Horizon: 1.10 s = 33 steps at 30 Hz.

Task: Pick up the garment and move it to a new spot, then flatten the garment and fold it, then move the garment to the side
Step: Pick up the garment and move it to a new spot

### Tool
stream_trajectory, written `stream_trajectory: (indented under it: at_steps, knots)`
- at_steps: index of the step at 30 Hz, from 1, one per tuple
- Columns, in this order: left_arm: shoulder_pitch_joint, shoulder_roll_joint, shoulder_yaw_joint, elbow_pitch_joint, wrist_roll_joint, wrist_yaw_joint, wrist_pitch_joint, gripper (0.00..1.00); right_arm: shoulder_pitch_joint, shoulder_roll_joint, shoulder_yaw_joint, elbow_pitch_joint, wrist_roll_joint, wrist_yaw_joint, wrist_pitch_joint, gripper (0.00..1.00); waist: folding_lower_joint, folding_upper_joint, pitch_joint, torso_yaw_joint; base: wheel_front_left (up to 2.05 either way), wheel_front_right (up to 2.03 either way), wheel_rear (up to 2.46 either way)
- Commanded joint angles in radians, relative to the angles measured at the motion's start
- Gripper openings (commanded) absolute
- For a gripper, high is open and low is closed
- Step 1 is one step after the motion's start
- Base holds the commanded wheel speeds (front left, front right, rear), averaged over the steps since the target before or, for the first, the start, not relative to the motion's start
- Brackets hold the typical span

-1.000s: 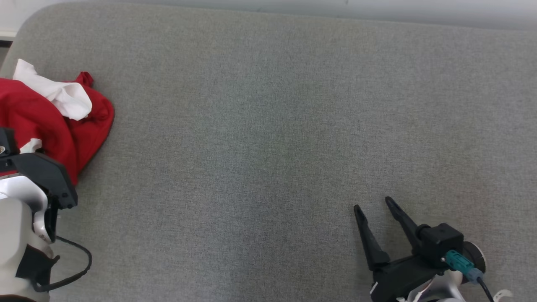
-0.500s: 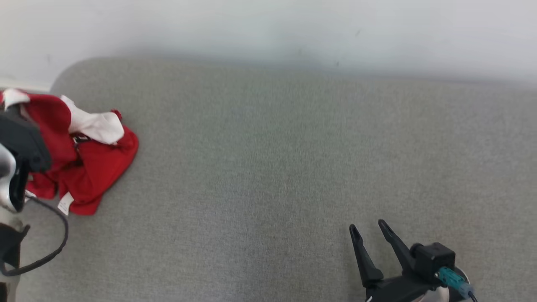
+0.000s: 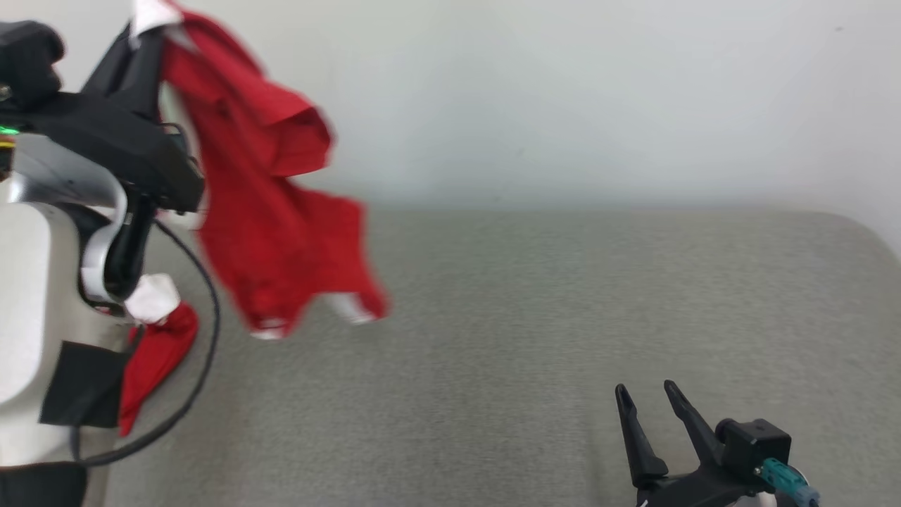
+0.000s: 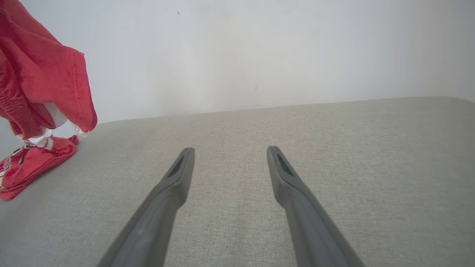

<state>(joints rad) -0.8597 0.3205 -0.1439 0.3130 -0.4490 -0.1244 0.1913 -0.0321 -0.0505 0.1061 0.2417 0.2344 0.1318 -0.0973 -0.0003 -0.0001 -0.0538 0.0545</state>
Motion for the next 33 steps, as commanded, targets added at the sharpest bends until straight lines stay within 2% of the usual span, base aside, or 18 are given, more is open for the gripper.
stream_trajectory:
  at_steps: [1,5,11,15,21,22,23,24,28,33]
  knots:
    - [0.021,-0.016,-0.012,-0.028,-0.013,-0.004,-0.006,0.0,0.003,0.0,-0.009,-0.007,-0.009,-0.002,0.004,1.0,0.0003,0.0001,-0.021,-0.129,0.0,0.0,0.0]
    - [0.053,-0.056,-0.048,-0.093,-0.026,-0.003,0.0,0.0,-0.004,0.0,-0.006,-0.023,-0.019,-0.002,0.016,1.0,0.0003,0.0001,-0.004,-0.223,0.0,0.0,0.0]
    - [0.143,-0.128,-0.098,-0.112,-0.035,0.017,-0.03,0.0,-0.001,0.0,0.001,-0.037,-0.013,-0.002,0.027,1.0,0.0003,0.0001,0.028,-0.329,0.0,0.0,0.0]
    - [0.22,-0.171,-0.134,-0.041,-0.024,0.025,-0.079,0.0,-0.01,0.0,0.014,-0.041,-0.003,-0.002,0.03,1.0,0.0003,0.0001,0.05,-0.379,0.0,0.0,0.0]
    - [0.288,-0.197,-0.211,0.157,0.036,0.026,-0.159,0.0,-0.03,0.0,0.028,-0.038,0.006,-0.002,0.023,1.0,0.0003,0.0001,0.08,-0.413,0.0,0.0,0.0]
    - [0.294,-0.202,-0.219,0.191,0.041,0.027,-0.172,0.29,-0.03,0.0,0.029,-0.036,0.006,-0.002,0.022,1.0,0.0003,0.0001,0.082,-0.413,0.0,0.0,0.0]
    - [0.297,-0.208,-0.228,0.223,0.047,0.025,-0.186,0.94,-0.03,0.0,0.03,-0.034,0.006,-0.002,0.021,1.0,0.0003,0.0001,0.084,-0.412,0.0,0.0,0.0]
    - [0.303,-0.215,-0.236,0.253,0.043,0.023,-0.195,1.0,-0.031,0.0,0.03,-0.032,0.006,-0.002,0.02,1.0,0.0003,0.0001,0.085,-0.409,0.0,0.0,0.0]
    - [0.312,-0.24,-0.255,0.345,0.021,0.019,-0.235,1.0,-0.024,0.0,0.025,-0.022,0.01,-0.002,0.017,1.0,0.0003,0.0001,0.081,-0.384,0.0,0.0,0.0]
    - [0.329,-0.248,-0.273,0.372,0.0,0.01,-0.285,1.0,-0.021,0.0,0.015,-0.015,0.004,-0.002,0.016,1.0,0.0003,0.0001,0.067,-0.339,0.0,0.0,0.0]
